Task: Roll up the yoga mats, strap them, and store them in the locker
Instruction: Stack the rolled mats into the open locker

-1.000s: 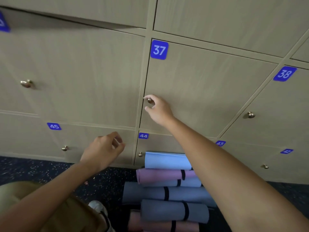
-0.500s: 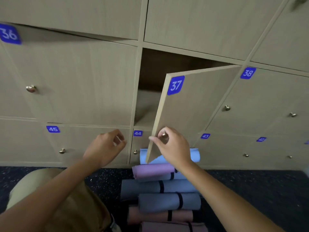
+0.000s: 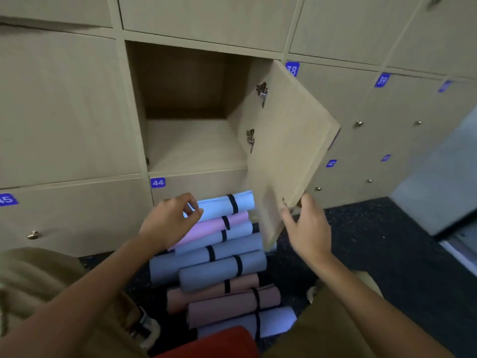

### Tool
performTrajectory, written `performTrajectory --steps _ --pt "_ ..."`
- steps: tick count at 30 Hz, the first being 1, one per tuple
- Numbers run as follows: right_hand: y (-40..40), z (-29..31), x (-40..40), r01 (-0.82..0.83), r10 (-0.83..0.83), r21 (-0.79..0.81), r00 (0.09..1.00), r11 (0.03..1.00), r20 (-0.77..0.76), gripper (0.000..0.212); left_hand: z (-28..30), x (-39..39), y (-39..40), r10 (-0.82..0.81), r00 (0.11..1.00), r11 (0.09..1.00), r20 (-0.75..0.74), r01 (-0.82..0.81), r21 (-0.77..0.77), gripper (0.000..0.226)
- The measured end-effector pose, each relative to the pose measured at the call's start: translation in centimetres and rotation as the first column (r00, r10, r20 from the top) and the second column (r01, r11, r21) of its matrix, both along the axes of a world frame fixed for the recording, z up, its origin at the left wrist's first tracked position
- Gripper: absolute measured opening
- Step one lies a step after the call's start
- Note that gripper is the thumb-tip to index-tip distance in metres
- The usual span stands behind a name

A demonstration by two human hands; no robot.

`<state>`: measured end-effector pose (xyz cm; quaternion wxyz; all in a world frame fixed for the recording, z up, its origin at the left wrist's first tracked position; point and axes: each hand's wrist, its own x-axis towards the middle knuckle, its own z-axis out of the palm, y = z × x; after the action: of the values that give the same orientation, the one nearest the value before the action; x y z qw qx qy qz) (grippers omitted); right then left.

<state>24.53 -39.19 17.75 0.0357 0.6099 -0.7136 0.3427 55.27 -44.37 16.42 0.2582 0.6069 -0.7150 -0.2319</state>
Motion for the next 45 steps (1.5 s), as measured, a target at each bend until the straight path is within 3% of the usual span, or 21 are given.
performTrajectory --steps 3,9,13,15,18,20,23,28,34,39,45 --pt "0.1 0.5 -5.8 0.065 -0.068 0.050 0.995 0.997 0.070 0.024 -0.9 -1.7 0.9 -0.030 0.999 0.999 0.026 0.030 0.019 0.011" --pt "-2.3 2.6 -13.6 0.097 -0.117 0.253 0.991 0.963 0.063 0.025 -2.2 -2.5 2.3 -0.077 0.995 0.994 0.062 0.072 0.081 0.012" --pt "-2.3 1.8 -12.0 0.108 -0.144 0.252 0.981 0.962 0.130 0.025 -2.7 -1.9 2.2 -0.063 0.997 0.993 0.048 0.057 0.106 0.013" --pt "-1.9 0.3 -10.2 0.138 -0.198 0.246 0.950 0.959 0.240 0.026 -2.9 -1.4 1.7 -0.073 0.996 0.991 0.051 0.067 0.114 0.013" --pt "-1.1 -2.9 -7.4 0.182 -0.287 0.271 0.858 0.945 0.426 0.064 -3.4 -0.6 0.4 -0.091 0.994 0.988 0.061 0.083 0.128 0.013" --pt "-0.7 -5.1 -6.0 0.202 -0.357 0.354 0.815 0.913 0.456 0.076 -3.8 -0.1 -0.8 -0.111 0.991 0.985 0.070 0.100 0.142 0.013" --pt "-0.8 -8.1 -3.9 0.193 -0.451 0.534 0.794 0.823 0.408 0.066 -4.3 0.3 -2.9 -0.150 0.984 0.976 0.097 0.133 0.170 0.013" --pt "-4.0 -12.0 -0.9 0.073 -0.430 0.640 0.798 0.765 0.423 0.063 -6.0 0.3 -7.7 -0.209 0.965 0.961 0.161 0.171 0.218 0.016" --pt "-8.9 -16.1 0.9 -0.059 -0.252 0.661 0.896 0.748 0.365 0.059 -10.2 0.3 -14.4 -0.241 0.920 0.955 0.308 0.168 0.244 0.027" --pt "-13.6 -20.7 2.6 -0.174 -0.172 0.699 0.903 0.693 0.395 0.059 -15.9 0.4 -19.7 -0.378 0.711 0.923 0.593 0.244 0.296 0.054" --pt "-15.8 -26.7 4.9 -0.313 -0.129 0.705 0.858 0.637 0.497 0.064 -22.5 -1.4 -24.7 -0.352 0.694 0.935 0.628 0.235 0.265 0.091"
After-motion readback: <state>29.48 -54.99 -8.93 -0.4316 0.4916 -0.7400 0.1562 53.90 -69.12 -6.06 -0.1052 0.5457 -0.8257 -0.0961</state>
